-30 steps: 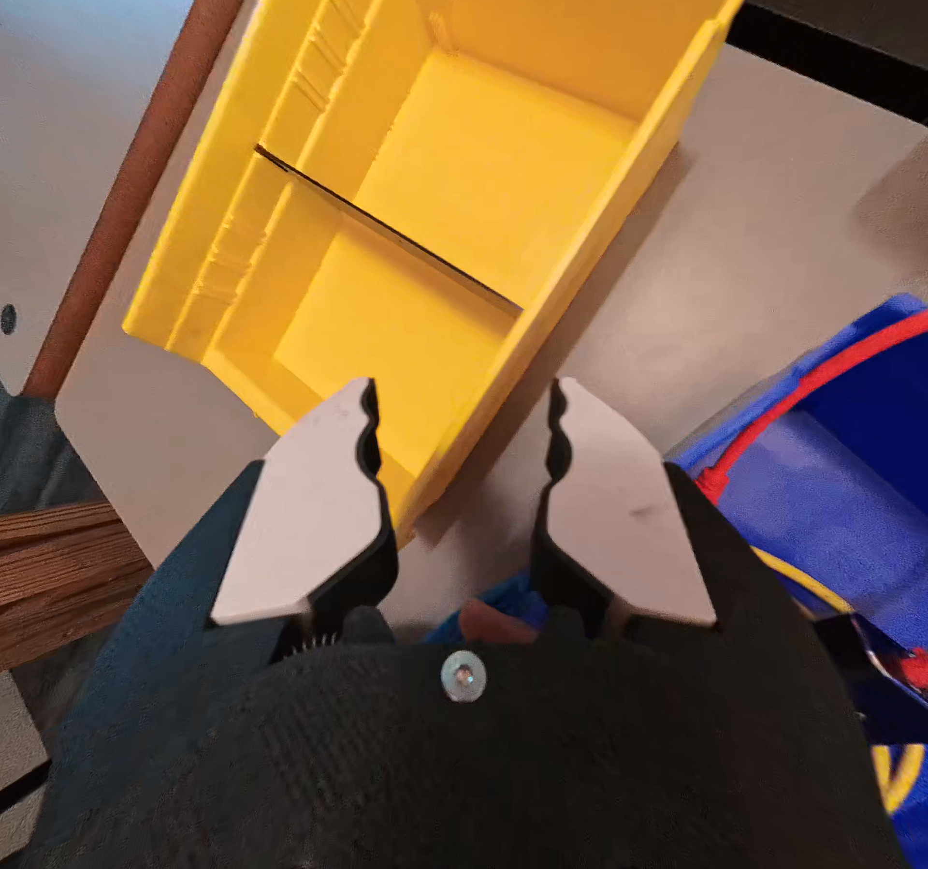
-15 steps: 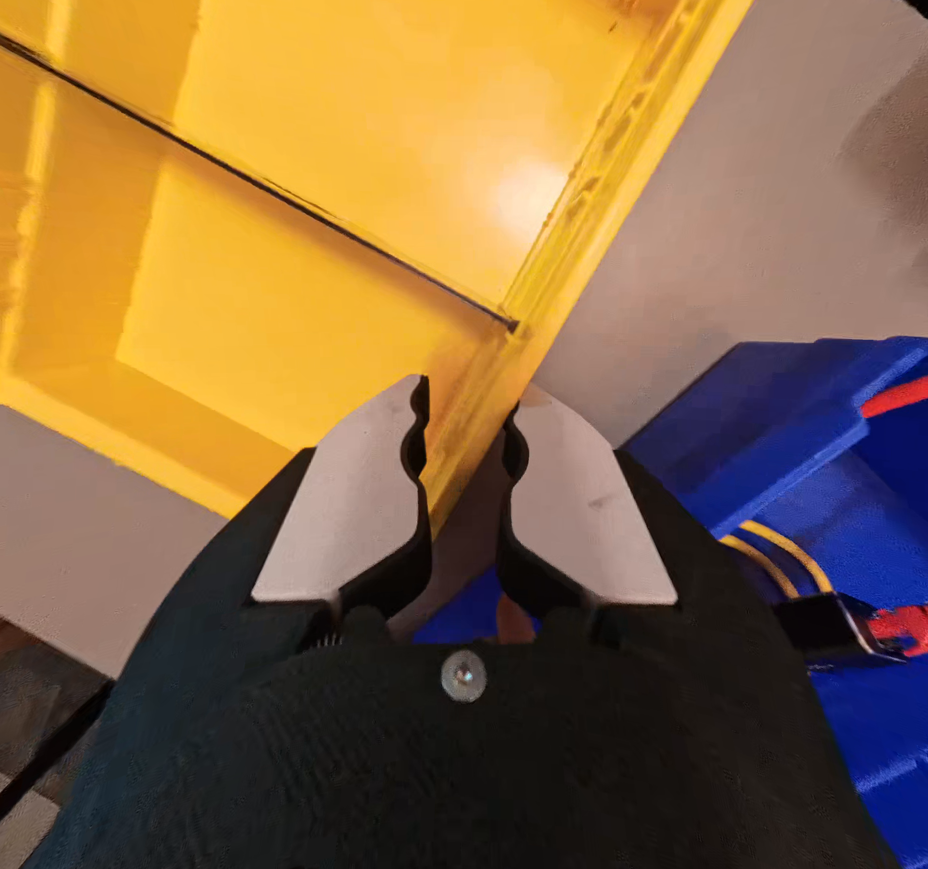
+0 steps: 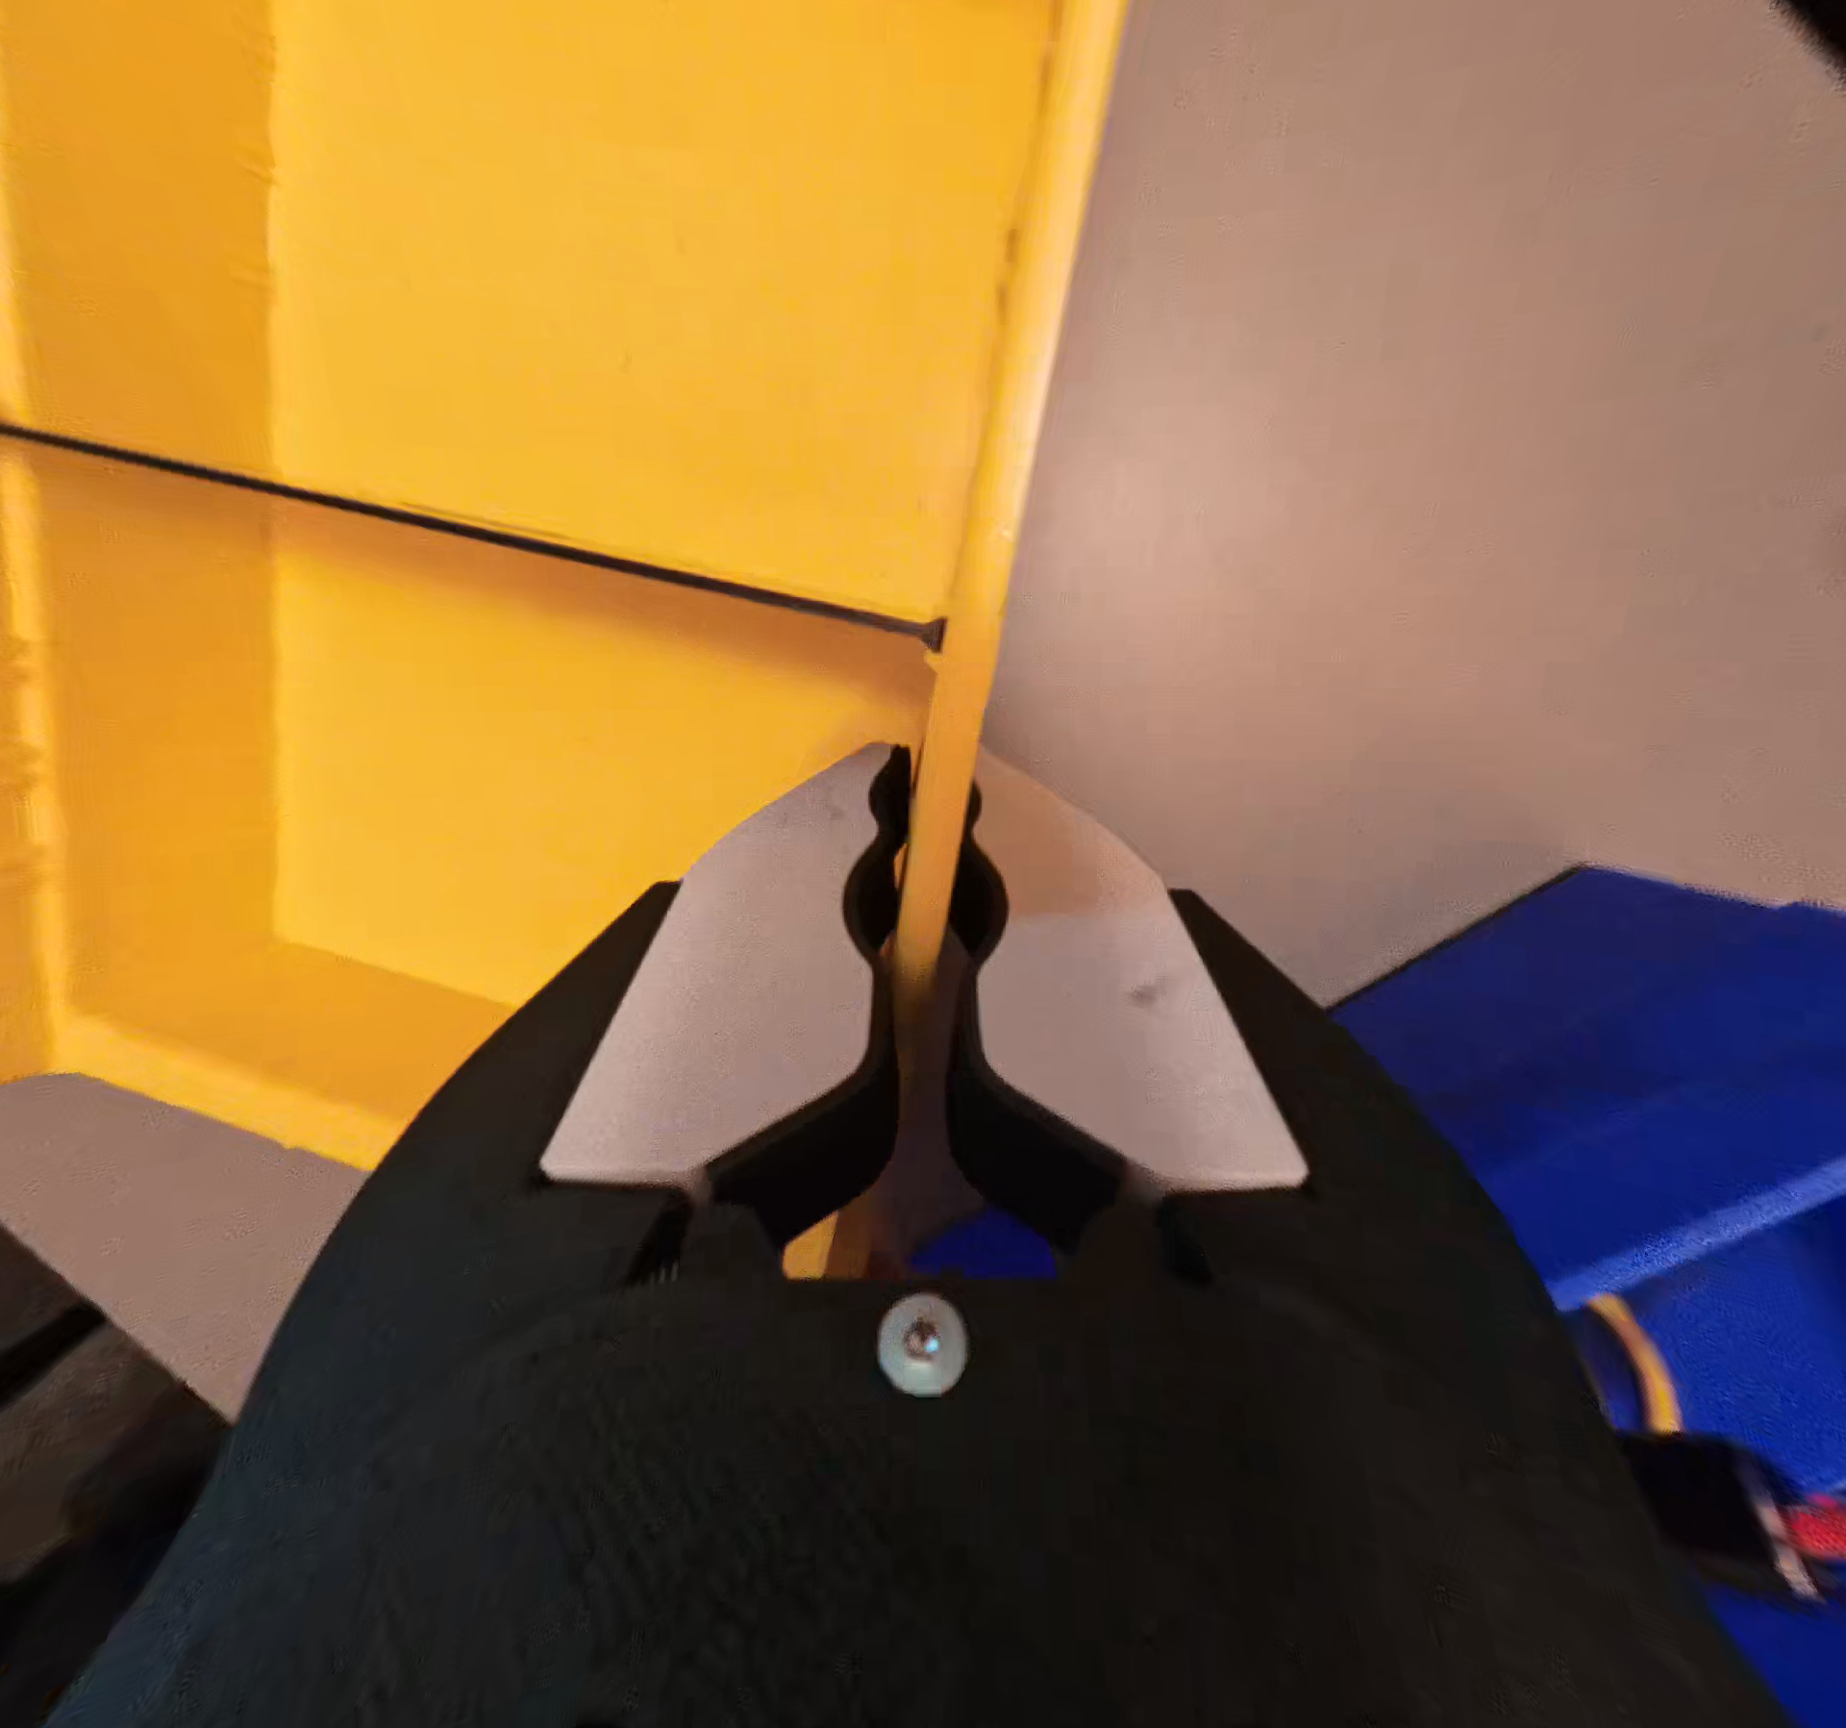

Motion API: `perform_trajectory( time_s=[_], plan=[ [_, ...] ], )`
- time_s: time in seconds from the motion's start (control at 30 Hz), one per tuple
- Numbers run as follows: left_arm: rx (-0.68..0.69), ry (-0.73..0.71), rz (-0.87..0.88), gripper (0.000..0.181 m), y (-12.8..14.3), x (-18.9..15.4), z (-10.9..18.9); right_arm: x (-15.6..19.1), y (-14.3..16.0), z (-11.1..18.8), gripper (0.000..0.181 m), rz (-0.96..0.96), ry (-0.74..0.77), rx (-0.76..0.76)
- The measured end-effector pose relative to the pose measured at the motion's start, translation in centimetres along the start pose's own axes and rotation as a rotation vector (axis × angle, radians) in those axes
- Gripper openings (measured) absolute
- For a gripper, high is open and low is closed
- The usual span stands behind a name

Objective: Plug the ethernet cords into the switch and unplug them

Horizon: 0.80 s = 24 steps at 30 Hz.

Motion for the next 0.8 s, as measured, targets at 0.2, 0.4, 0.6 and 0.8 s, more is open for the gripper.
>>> perform_trajectory(
  time_s=[0.2,0.4,0.6,0.8],
  plan=[
    [-0.006,0.011,0.006,0.005,0.2,1.2,0.1,-1.6,-2.3,10.5,0.005,0.133,0.007,-0.220],
    [0.009,0.015,0.088,0.003,1.0,4.3,0.2,-11.1,1.9,24.9,0.004,0.045,-0.006,-0.518],
    [0.019,-0.014,0.219,0.002,2.6,9.6,0.8,-26.1,16.7,27.8,0.005,-0.131,0.171,-0.489],
    [0.034,-0.130,0.282,0.002,4.2,14.5,1.8,-38.6,34.4,20.9,0.005,-0.469,0.173,-0.348]
  ],
)
Point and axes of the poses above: each gripper's, where its closed fingertips meet, z back along the fingers, y out of its underside, x = y × z across the jaws, the point moved 2 cm from there along z, back along the fingers, and after that the axes turned 13 degrees about x, right-handed, at the moved point
